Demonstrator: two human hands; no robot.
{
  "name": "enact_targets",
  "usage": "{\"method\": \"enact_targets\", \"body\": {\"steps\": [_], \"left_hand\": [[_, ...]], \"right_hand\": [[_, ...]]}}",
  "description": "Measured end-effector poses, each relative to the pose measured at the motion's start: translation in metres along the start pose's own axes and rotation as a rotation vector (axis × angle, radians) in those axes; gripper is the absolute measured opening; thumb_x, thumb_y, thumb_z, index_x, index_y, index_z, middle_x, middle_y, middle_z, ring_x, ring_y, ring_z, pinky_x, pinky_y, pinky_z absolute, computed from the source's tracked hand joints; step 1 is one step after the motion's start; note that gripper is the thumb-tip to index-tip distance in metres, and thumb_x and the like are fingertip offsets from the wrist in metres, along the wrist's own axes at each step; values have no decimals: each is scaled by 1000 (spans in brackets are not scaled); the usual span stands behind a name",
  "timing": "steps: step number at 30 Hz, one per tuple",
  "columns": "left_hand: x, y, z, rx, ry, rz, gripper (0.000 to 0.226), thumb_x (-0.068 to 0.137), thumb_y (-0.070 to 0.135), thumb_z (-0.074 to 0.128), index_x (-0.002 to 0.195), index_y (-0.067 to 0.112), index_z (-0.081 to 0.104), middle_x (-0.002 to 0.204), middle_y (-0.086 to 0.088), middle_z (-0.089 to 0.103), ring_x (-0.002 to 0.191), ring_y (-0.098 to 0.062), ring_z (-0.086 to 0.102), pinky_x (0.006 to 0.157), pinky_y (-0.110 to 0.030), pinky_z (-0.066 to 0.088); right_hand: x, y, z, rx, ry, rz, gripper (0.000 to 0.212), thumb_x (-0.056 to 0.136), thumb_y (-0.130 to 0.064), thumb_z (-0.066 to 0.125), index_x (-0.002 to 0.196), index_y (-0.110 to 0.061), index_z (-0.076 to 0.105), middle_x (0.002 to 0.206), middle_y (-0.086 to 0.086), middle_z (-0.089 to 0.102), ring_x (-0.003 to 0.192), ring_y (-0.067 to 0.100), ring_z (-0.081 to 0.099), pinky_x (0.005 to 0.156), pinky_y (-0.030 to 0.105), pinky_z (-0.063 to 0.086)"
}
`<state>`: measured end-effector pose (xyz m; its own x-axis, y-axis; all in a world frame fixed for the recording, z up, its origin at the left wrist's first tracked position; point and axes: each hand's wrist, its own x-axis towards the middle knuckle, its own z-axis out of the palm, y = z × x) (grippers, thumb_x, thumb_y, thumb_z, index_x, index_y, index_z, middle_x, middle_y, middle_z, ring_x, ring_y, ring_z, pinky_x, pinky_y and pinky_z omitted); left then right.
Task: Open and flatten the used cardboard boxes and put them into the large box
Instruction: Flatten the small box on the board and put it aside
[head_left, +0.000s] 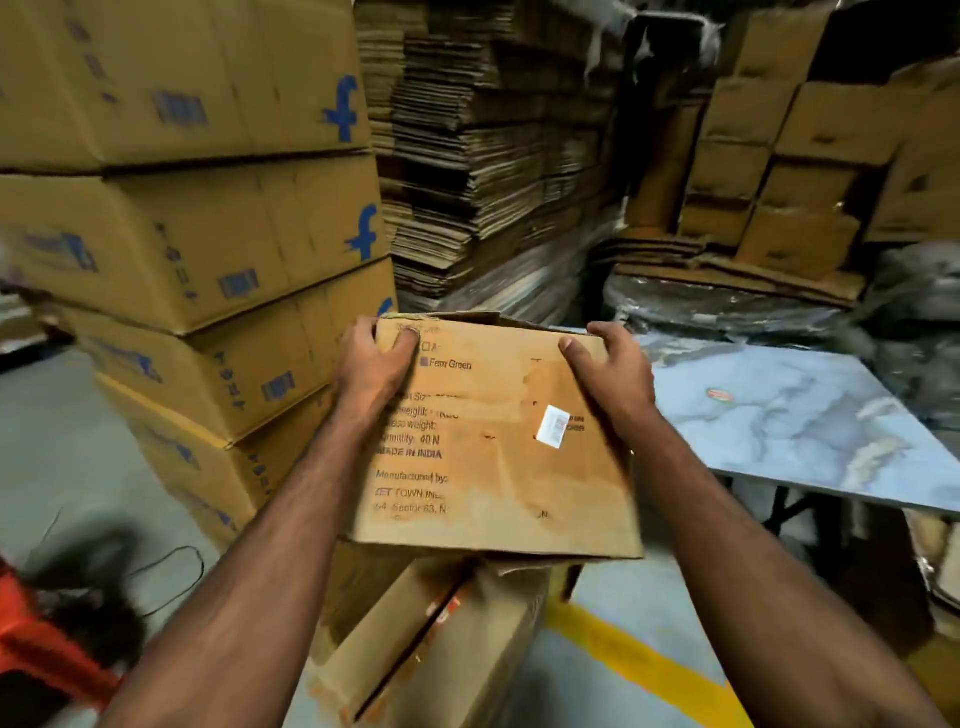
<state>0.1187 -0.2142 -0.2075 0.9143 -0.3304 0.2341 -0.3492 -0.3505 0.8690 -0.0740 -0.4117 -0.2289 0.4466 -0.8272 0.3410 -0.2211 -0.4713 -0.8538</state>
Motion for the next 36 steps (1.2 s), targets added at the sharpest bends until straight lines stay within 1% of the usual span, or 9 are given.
{"method": "enact_targets", "body": {"steps": [3, 5, 8, 15, 20, 26, 31, 33, 36], "left_hand": [[11, 35, -11, 29, 28, 22, 75, 62, 73, 50, 118, 23, 56, 113, 0, 63, 93, -22, 64, 83, -47, 57], [15, 53, -16, 50, 48, 24, 63, 77, 66, 55, 121, 22, 55, 113, 1, 62, 95, -22, 62, 83, -43, 55], [23, 76, -23, 39, 86, 36, 44, 84, 60, 56, 112, 27, 52, 105, 3, 63, 90, -20, 62, 80, -38, 54], [29, 129, 0, -162, 115, 175, 49, 72, 67, 55, 104, 30, 52, 102, 3, 65, 86, -20, 66, 76, -43, 59], [29, 139, 75, -203, 134, 235, 37, 91, 47, 61, 113, 18, 55, 103, 1, 62, 85, -14, 60, 61, -27, 43], [32, 132, 193, -317, 37, 204, 35, 89, 48, 62, 107, 19, 55, 101, -3, 65, 87, -20, 66, 66, -34, 55], [43, 162, 278, -296, 24, 247, 37, 86, 51, 60, 110, 23, 55, 107, 0, 62, 90, -14, 61, 74, -40, 57], [46, 173, 308, -265, 28, 278, 39, 92, 45, 61, 119, 18, 54, 116, -1, 59, 90, -10, 57, 69, -29, 51], [50, 183, 350, -200, 0, 344, 58, 96, 43, 59, 146, 21, 40, 138, 0, 47, 113, -8, 45, 86, -28, 41]], "right_hand": [[13, -28, -16, -8, 10, -36, 53, 86, -53, 67, 129, -24, 60, 130, 1, 62, 120, 22, 56, 100, 40, 48], [21, -47, -27, -19, 40, -56, 52, 85, -54, 68, 127, -25, 61, 127, 1, 64, 118, 22, 57, 98, 40, 48], [38, -74, -43, -28, 85, -97, 51, 81, -59, 68, 121, -29, 63, 121, -2, 66, 112, 20, 60, 96, 45, 51], [73, -109, -91, -48, 220, -192, 49, 83, -58, 69, 116, -23, 63, 113, -2, 67, 102, 16, 60, 88, 39, 53], [92, -68, -124, -84, 337, -208, 49, 82, -57, 71, 115, -21, 64, 109, -1, 69, 95, 14, 62, 83, 33, 54], [140, 13, -162, -179, 391, -201, 52, 79, -63, 67, 112, -23, 66, 108, -2, 70, 97, 16, 64, 84, 40, 57], [186, 73, -198, -222, 397, -163, 46, 85, -57, 67, 111, -20, 64, 108, 0, 66, 95, 15, 58, 75, 29, 44], [202, 92, -210, -210, 403, -157, 42, 87, -52, 68, 112, -19, 63, 110, 1, 65, 94, 13, 54, 74, 25, 37], [225, 124, -224, -228, 416, -138, 45, 88, -51, 67, 117, -16, 61, 118, 5, 62, 102, 18, 56, 80, 24, 36]]}}
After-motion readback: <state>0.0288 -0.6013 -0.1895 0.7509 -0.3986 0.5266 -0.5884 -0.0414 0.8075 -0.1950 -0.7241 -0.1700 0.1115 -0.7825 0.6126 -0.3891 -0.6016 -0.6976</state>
